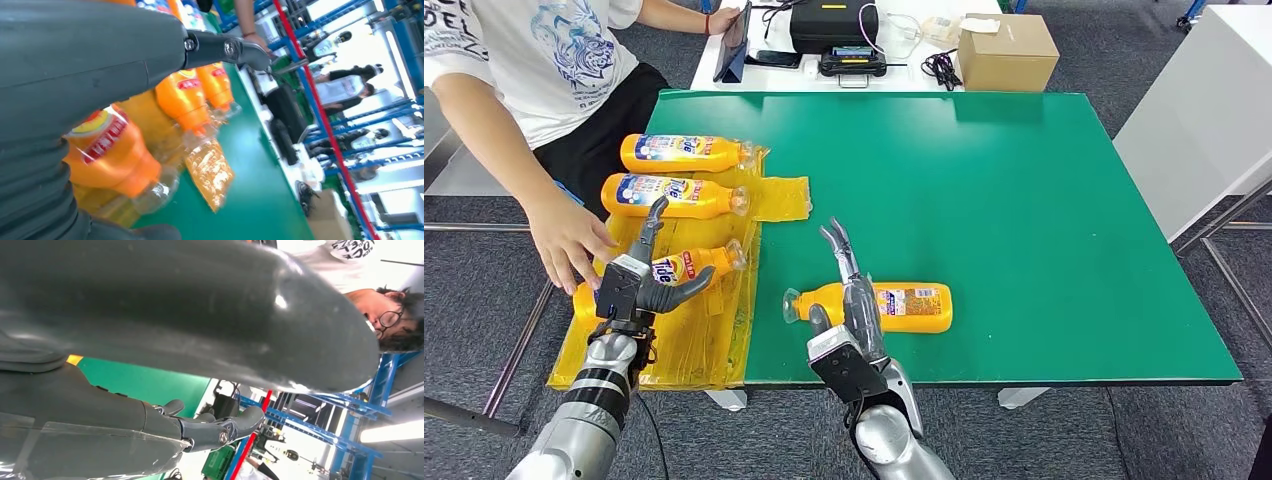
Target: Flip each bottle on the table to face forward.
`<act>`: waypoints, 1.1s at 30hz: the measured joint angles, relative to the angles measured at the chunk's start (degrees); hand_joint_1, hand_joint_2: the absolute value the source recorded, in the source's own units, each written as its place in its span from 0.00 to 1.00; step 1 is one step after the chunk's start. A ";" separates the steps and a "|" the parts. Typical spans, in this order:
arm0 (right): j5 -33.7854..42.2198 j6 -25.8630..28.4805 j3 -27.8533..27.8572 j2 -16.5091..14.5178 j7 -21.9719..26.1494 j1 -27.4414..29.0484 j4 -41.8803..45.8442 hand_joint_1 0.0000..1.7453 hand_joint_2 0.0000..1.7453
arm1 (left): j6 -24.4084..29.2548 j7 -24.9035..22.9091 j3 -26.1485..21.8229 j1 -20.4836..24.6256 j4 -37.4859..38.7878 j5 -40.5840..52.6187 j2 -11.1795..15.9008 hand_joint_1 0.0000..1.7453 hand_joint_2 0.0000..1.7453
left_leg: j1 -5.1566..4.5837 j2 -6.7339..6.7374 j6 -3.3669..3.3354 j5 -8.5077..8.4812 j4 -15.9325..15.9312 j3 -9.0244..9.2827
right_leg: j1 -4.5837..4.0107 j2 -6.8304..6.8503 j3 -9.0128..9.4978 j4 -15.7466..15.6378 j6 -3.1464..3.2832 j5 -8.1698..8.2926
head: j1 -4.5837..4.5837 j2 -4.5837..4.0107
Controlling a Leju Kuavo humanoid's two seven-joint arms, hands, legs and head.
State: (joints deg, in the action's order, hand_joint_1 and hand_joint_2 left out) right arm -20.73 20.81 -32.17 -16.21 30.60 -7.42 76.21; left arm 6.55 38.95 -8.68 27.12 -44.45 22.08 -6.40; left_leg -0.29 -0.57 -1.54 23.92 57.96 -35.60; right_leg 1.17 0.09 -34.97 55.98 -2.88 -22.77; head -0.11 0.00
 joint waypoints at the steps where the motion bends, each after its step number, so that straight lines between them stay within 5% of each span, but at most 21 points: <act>1: -0.01 0.03 0.00 -0.01 0.00 -0.01 -0.05 0.00 0.00 | 0.01 0.00 0.00 -0.23 -0.85 -0.07 -0.21 0.00 1.00 | 0.00 0.01 0.00 0.00 0.00 0.00 | 0.00 0.00 -0.01 0.00 0.00 0.00 | -0.01 0.00; 7: -0.16 0.13 -0.01 -0.01 -0.07 -0.02 -0.16 0.00 0.00 | 1.57 0.00 0.18 -1.40 -4.43 -1.92 -0.78 0.00 1.00 | 0.01 0.02 0.00 0.00 0.00 0.00 | -0.01 -0.01 -0.02 0.00 0.00 0.00 | 0.01 0.00; 12: -3.68 0.84 0.02 0.26 -3.52 -0.24 -0.43 0.00 0.00 | 15.18 0.00 3.56 -4.46 -15.29 -8.36 -0.85 0.00 1.00 | 0.01 0.01 0.00 0.00 0.00 -0.03 | -0.02 0.00 -0.05 0.00 0.00 0.00 | 0.01 0.00; 16: -13.20 -1.70 0.04 2.48 -13.73 -2.10 -1.83 0.00 1.00 | 24.29 0.00 6.17 -6.99 -24.65 -9.49 -0.88 0.00 1.00 | -0.01 -0.01 0.00 0.00 0.00 -0.05 | 0.00 0.00 -0.04 -0.01 0.00 0.00 | 0.01 0.00; 23: -23.54 -8.91 1.51 9.66 -26.88 -5.10 -7.27 0.00 1.00 | 21.67 0.00 6.42 -12.92 -33.37 -13.59 -1.84 0.00 1.00 | -0.06 -0.02 -0.03 0.02 0.01 -0.06 | 0.04 0.01 -0.04 -0.06 -0.02 0.01 | 0.01 0.00; 33: -25.88 -14.06 4.69 15.86 -29.49 -11.34 -16.44 0.00 1.00 | 17.83 0.00 7.15 -16.55 -32.47 -11.68 -4.79 0.00 1.00 | -0.04 0.01 -0.04 0.02 0.02 -0.04 | 0.01 0.00 -0.05 -0.05 -0.04 0.03 | 0.02 0.00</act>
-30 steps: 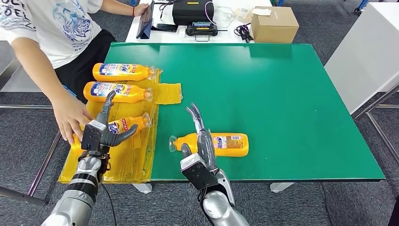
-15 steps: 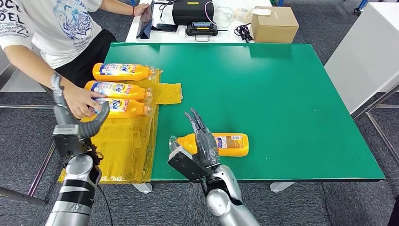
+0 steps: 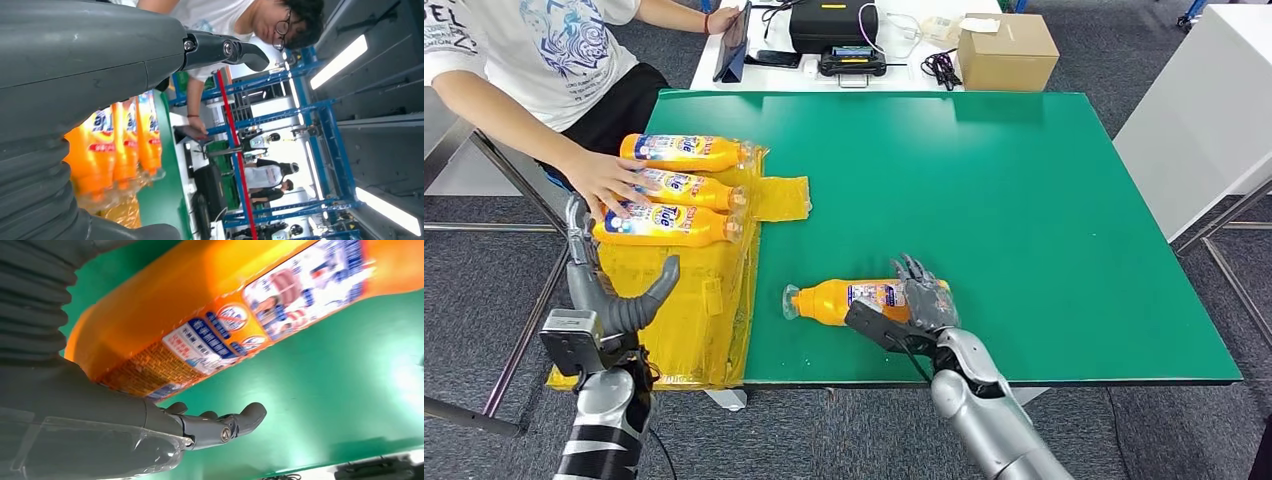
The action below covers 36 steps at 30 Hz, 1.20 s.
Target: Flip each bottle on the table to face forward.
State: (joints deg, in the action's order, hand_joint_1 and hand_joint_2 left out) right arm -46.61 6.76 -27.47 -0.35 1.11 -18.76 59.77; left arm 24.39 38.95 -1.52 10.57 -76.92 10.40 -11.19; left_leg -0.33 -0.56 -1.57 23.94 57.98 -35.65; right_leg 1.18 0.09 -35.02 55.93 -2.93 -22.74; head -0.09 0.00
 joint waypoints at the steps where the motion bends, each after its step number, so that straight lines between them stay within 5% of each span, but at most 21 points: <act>1: 0.04 -0.53 0.01 0.22 -0.04 -0.54 -0.55 0.00 1.00 | -0.19 0.00 0.13 0.03 0.45 0.21 -0.12 0.00 1.00 | 0.00 0.00 0.00 0.00 0.00 0.00 | 0.00 0.00 0.00 0.00 0.00 0.00 | 0.00 0.00; 20: 6.25 -15.04 -5.39 1.49 4.64 -14.86 -16.07 0.00 1.00 | -2.36 0.00 2.88 4.53 8.88 -0.43 -1.31 0.00 1.00 | 0.00 0.04 -0.01 -0.03 0.01 0.11 | 0.00 -0.02 0.10 0.00 0.00 0.02 | -0.01 0.00; 30: 8.07 -17.56 -10.80 0.16 6.74 -19.93 -24.09 0.00 1.00 | -2.56 0.00 4.47 6.79 13.13 -1.53 -1.93 0.00 1.00 | 0.00 0.04 -0.01 -0.03 0.01 0.19 | 0.00 -0.02 0.17 0.00 0.00 0.02 | 0.00 0.00; 31: 8.07 -17.58 -11.10 0.09 6.76 -20.14 -24.51 0.04 1.00 | -2.57 0.00 4.51 6.90 13.42 -1.54 -1.96 0.00 1.00 | 0.00 0.04 -0.01 -0.03 0.01 0.19 | 0.00 -0.02 0.17 0.00 0.00 0.02 | -0.01 0.00; 35: 8.07 -17.68 -11.87 -0.04 6.83 -20.72 -25.47 0.96 1.00 | -2.57 0.00 4.62 7.07 14.10 -1.57 -1.99 0.00 1.00 | 0.00 0.04 -0.01 -0.03 0.01 0.20 | 0.00 -0.02 0.18 0.00 0.00 0.02 | -0.01 0.00; 36: 8.11 -17.78 -12.13 -0.05 6.91 -20.85 -25.68 1.00 1.00 | -2.56 0.00 4.64 7.13 14.23 -1.58 -1.99 0.00 1.00 | 0.00 0.04 -0.01 -0.03 0.01 0.21 | 0.00 -0.02 0.19 0.00 0.00 0.02 | -0.01 0.00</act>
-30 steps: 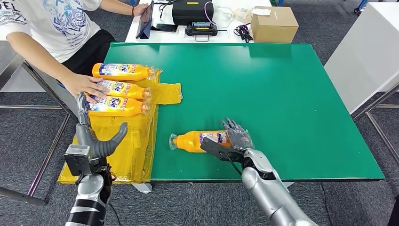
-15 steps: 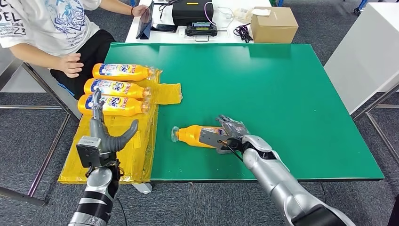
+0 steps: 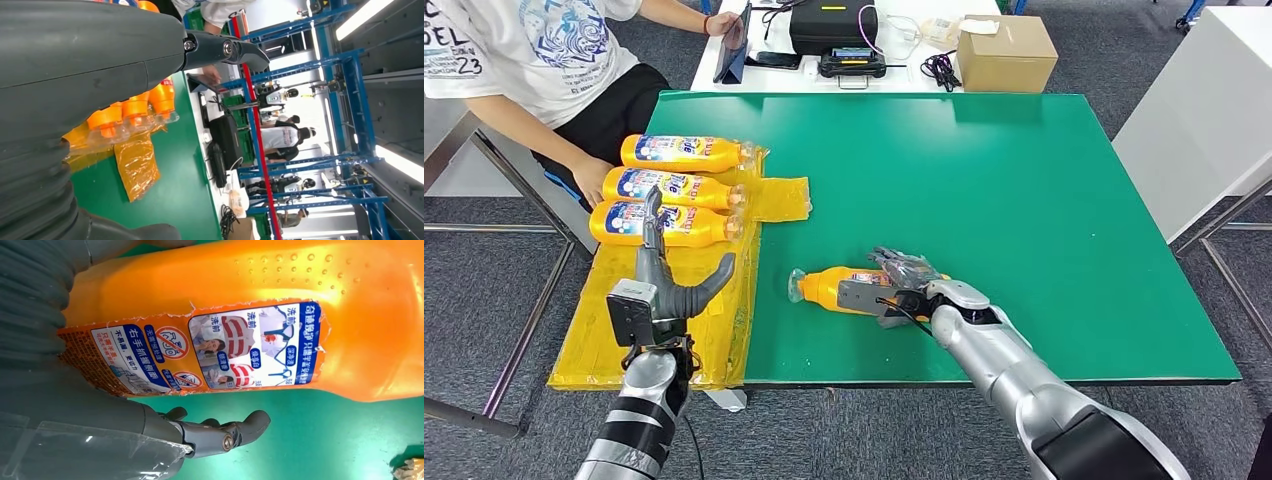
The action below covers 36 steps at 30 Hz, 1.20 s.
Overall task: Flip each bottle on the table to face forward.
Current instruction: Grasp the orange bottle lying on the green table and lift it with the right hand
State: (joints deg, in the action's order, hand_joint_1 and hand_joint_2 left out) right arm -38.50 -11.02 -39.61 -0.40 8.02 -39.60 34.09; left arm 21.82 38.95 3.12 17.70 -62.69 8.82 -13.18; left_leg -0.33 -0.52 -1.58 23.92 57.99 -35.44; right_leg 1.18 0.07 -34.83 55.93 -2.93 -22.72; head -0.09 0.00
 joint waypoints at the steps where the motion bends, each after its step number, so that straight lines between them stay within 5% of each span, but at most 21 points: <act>1: 0.09 -0.10 -0.32 0.00 0.11 -0.11 -0.18 1.00 1.00 | 0.02 0.00 0.03 0.07 0.14 -0.02 0.00 0.00 1.00 | 0.00 0.00 0.00 0.00 0.00 0.01 | 0.00 0.00 0.01 0.00 0.00 0.00 | -0.01 0.00; 9: 2.75 2.44 -2.42 0.29 0.45 -0.06 -0.70 1.00 1.00 | -0.01 0.00 0.19 0.31 1.04 -0.57 -0.02 0.00 1.00 | 0.00 0.00 0.00 0.00 0.00 0.15 | 0.00 0.00 0.13 0.00 0.00 0.00 | 0.01 0.00; 16: 6.48 18.72 2.38 0.47 -0.01 9.38 10.44 1.00 1.00 | -0.69 -0.14 0.13 -1.76 -0.40 -1.02 -0.02 0.00 1.00 | 0.00 -0.01 0.00 0.04 0.00 0.03 | 0.00 0.01 0.06 0.01 0.00 -0.01 | 0.01 0.00; 29: 5.75 20.58 7.80 0.46 -0.34 17.46 22.15 1.00 1.00 | -1.20 -0.22 0.11 -3.28 -2.08 -1.04 -0.02 0.00 1.00 | -0.01 -0.04 0.00 0.03 0.00 -0.10 | 0.01 0.01 -0.06 0.01 0.00 -0.02 | 0.01 0.00; 36: 3.92 36.82 16.01 -3.19 6.96 25.31 36.47 1.00 1.00 | -6.36 -3.81 -0.04 -5.02 -3.57 -4.19 -0.35 0.00 1.00 | 0.01 -0.06 0.01 0.06 -0.01 -0.23 | 0.00 0.02 -0.20 0.01 0.01 -0.06 | 0.02 0.00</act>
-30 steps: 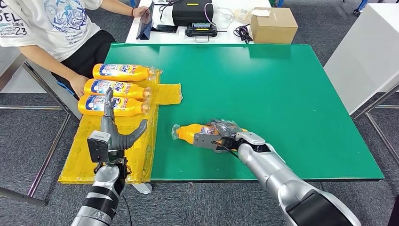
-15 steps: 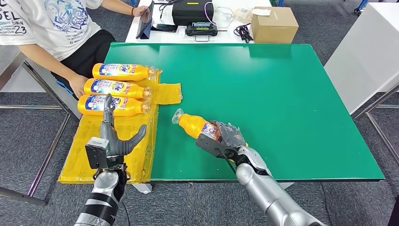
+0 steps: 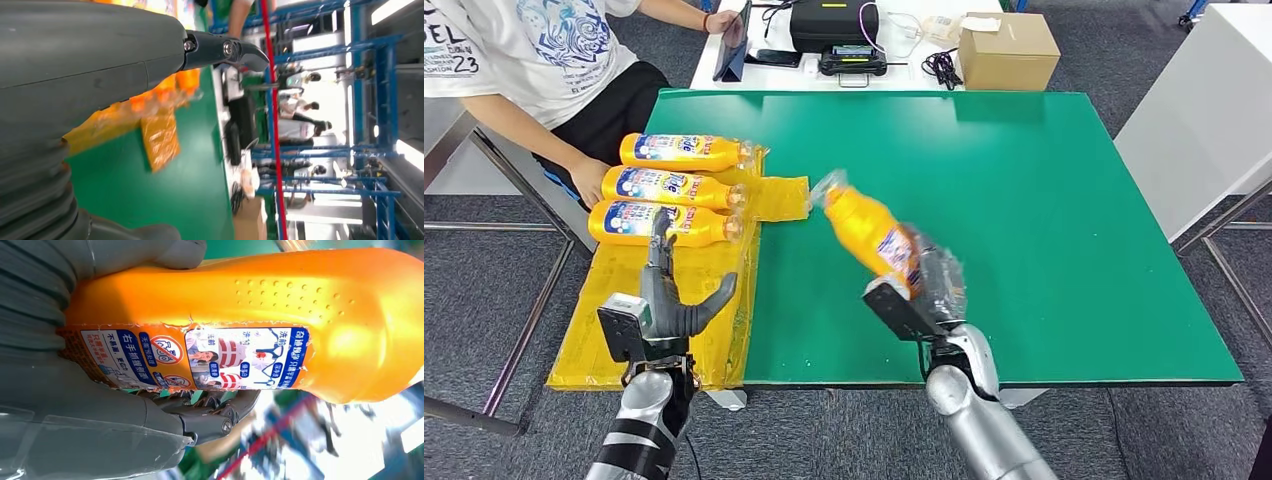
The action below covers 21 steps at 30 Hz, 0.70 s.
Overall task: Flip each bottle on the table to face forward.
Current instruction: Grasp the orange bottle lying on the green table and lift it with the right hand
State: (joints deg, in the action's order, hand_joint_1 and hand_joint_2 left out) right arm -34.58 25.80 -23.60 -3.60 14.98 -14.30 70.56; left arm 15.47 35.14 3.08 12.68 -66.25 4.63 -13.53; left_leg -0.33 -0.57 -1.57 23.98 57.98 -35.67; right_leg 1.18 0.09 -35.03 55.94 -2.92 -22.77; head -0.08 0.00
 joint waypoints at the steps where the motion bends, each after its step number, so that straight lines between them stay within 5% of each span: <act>1: 0.16 0.65 1.13 -0.44 0.44 0.95 1.99 1.00 1.00 | -0.48 -0.30 0.00 -0.18 -0.11 -0.20 -0.08 0.00 1.00 | 0.00 0.01 0.01 0.01 0.00 -0.01 | 0.00 0.00 -0.01 0.00 0.00 0.00 | -0.01 0.00; 21: 0.28 0.87 5.93 -2.37 1.22 4.99 10.20 1.00 1.00 | -0.98 -0.76 0.00 -0.51 -0.50 -0.63 -0.47 0.00 1.00 | -0.01 0.02 0.00 0.00 0.00 -0.01 | 0.01 -0.01 -0.02 -0.01 -0.01 0.01 | -0.01 0.00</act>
State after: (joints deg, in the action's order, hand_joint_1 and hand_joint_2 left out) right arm -34.29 26.67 -17.67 -5.97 16.20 -9.30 80.76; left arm 14.49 34.38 3.08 12.17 -66.76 4.00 -13.99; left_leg -0.33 -0.56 -1.57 23.98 57.98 -35.68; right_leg 1.19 0.08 -35.05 55.93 -2.93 -22.76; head -0.09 0.00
